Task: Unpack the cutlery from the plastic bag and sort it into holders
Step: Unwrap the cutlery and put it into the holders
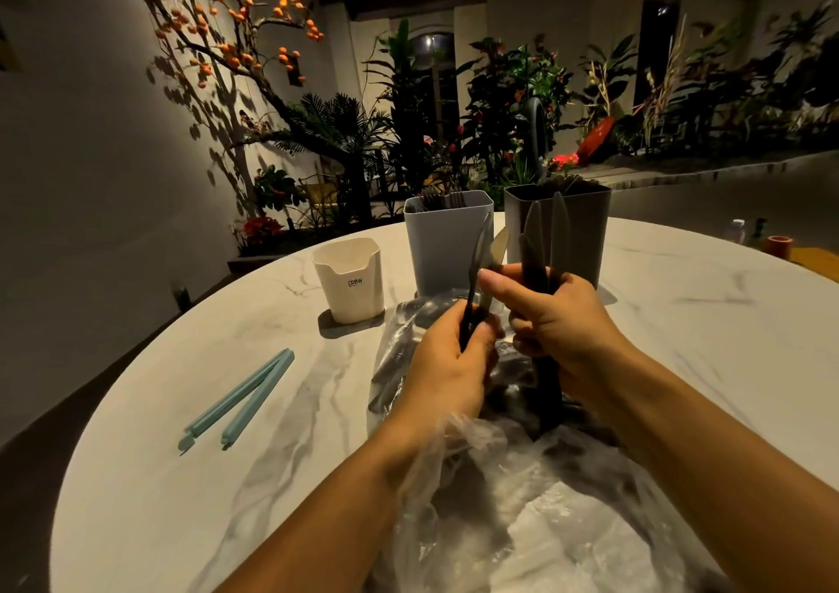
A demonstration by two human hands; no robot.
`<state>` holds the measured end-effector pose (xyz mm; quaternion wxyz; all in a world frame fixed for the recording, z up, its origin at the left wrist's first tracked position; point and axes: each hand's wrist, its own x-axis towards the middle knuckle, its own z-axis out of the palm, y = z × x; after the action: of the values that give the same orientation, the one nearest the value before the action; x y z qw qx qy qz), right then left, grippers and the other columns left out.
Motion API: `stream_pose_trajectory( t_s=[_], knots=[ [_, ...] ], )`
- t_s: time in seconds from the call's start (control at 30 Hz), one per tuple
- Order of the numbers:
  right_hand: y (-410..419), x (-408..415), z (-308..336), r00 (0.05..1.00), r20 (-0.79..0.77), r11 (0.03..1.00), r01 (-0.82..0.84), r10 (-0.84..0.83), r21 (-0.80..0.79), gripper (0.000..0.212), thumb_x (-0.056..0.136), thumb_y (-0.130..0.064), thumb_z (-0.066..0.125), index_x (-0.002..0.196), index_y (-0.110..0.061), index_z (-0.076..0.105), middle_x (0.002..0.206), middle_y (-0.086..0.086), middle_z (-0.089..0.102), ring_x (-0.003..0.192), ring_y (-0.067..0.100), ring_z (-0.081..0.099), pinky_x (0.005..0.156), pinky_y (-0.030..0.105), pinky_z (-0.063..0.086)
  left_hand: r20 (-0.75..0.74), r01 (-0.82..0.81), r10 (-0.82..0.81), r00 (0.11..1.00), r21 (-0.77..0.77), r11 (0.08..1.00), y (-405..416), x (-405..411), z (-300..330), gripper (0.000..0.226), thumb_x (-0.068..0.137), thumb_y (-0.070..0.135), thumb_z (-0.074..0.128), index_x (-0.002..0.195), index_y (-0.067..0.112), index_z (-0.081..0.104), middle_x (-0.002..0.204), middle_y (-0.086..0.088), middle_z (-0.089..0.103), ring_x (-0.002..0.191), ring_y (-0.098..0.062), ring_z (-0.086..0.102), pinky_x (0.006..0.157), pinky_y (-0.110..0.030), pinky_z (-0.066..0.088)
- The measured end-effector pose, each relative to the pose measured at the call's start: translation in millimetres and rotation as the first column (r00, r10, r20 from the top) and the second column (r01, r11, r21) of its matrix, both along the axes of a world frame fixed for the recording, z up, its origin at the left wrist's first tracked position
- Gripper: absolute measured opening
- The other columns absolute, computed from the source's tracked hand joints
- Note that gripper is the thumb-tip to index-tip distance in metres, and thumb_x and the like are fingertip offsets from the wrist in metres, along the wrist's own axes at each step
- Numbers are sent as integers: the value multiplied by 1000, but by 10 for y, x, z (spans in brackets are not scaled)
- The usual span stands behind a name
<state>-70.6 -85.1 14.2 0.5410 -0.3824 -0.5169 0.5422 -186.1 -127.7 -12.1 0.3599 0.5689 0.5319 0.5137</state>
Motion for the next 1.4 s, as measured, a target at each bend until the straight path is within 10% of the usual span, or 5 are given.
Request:
stream_pose_trajectory(
  t_s=[0.37,0.6,0.87,1.07,1.4],
  knots=[
    [-21,24,10,990,140,997,4,-16,82,32,70,-33,83,89,-10,71,49,-13,58,46,-3,54,51,19,42,-256,55,-73,964,-76,996,-39,13,1,30,107,34,41,136,32,49,108,7,63,103,-13,61,98,-41,51],
    [5,-39,-11,992,123,998,13,-20,53,23,96,-34,61,92,-13,71,57,-7,50,56,8,46,51,21,41,123,41,-28,992,-96,995,-14,30,9,36,106,46,35,89,25,58,72,-2,50,65,-17,52,66,-32,45],
    [29,22,110,977,-182,994,101,-109,-53,32,106,-33,41,89,-12,60,81,6,61,79,19,63,80,32,53,88,15,-9,996,-70,997,84,-1,-53,30,109,26,36,83,20,50,65,0,45,51,-11,39,44,-24,32],
    [37,235,207,855,-518,997,-64,38,-33,25,105,-31,44,91,-13,55,63,-3,44,51,7,43,50,19,42,120,-19,30,992,-90,996,55,-29,43,38,105,40,43,80,21,65,53,10,39,48,-7,36,48,-24,30],
    [-153,-73,89,989,-20,968,-137,144,211,34,99,-36,51,76,-13,60,55,-10,55,59,5,59,60,22,54,231,-80,42,972,161,984,22,19,57,28,106,25,42,91,27,66,77,12,70,80,-9,68,70,-22,58]
  ],
)
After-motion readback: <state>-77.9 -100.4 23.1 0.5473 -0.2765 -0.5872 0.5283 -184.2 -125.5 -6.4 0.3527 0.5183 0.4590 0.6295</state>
